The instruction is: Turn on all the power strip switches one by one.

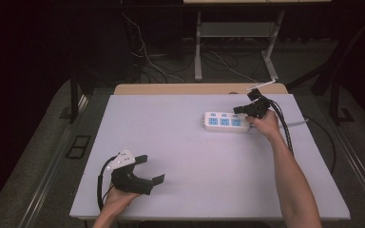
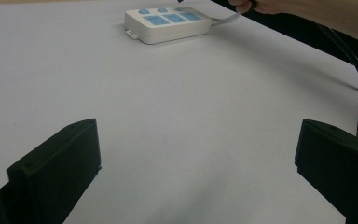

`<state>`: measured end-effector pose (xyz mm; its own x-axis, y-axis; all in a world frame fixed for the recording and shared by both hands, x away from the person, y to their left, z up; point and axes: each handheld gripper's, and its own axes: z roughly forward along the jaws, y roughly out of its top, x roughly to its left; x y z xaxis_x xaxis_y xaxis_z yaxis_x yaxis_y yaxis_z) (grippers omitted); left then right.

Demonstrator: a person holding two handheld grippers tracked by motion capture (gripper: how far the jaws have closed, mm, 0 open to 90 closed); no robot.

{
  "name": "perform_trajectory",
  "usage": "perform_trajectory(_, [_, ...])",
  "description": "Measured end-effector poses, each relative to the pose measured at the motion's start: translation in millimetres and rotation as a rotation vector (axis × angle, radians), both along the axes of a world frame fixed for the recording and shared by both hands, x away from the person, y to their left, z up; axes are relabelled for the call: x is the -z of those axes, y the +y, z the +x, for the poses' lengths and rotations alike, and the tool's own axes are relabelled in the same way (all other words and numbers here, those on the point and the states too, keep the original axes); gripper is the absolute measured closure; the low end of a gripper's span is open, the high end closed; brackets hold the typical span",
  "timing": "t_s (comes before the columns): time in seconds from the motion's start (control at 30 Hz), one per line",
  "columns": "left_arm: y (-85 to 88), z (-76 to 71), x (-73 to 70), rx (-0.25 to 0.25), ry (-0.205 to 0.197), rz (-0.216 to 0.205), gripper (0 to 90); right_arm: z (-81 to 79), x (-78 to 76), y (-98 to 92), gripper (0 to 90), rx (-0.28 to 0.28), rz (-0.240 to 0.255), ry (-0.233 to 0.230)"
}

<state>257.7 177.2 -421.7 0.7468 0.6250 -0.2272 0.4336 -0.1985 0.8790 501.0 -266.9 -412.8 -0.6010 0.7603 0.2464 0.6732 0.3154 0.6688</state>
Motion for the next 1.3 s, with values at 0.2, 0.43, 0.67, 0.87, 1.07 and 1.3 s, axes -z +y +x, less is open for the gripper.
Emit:
perform_trajectory(0.2, [0.0, -0.5, -0.4, 0.001, -0.002, 0.001, 0.0, -0.8, -16.5, 6.1, 90.0, -0.025, -0.007, -0.035])
perform_trajectory(0.43, [0.7, -1.1, -0.7, 0.002, -0.001, 0.001, 0.0, 1.7, -30.3, 14.8, 90.0, -0.048, -0.036, -0.031])
perform_trajectory(0.67, [1.7, -1.4, -0.7, 0.002, 0.001, -0.006, 0.0, 6.4, -37.6, 25.0, 90.0, -0.064, -0.061, -0.026])
perform_trajectory(0.87, [2.7, -2.7, -1.2, 0.001, -0.001, -0.009, 0.0, 9.0, -29.7, 33.5, 90.0, -0.077, -0.078, -0.006])
perform_trajectory(1.07, [3.5, -2.8, -1.4, -0.002, -0.001, -0.013, 0.0, 10.9, -22.7, 38.9, 90.0, -0.077, -0.088, 0.007])
perform_trajectory(1.3, [3.3, -2.8, -1.4, -0.001, -0.001, -0.013, 0.0, 13.1, -13.8, 42.2, 90.0, -0.073, -0.085, 0.031])
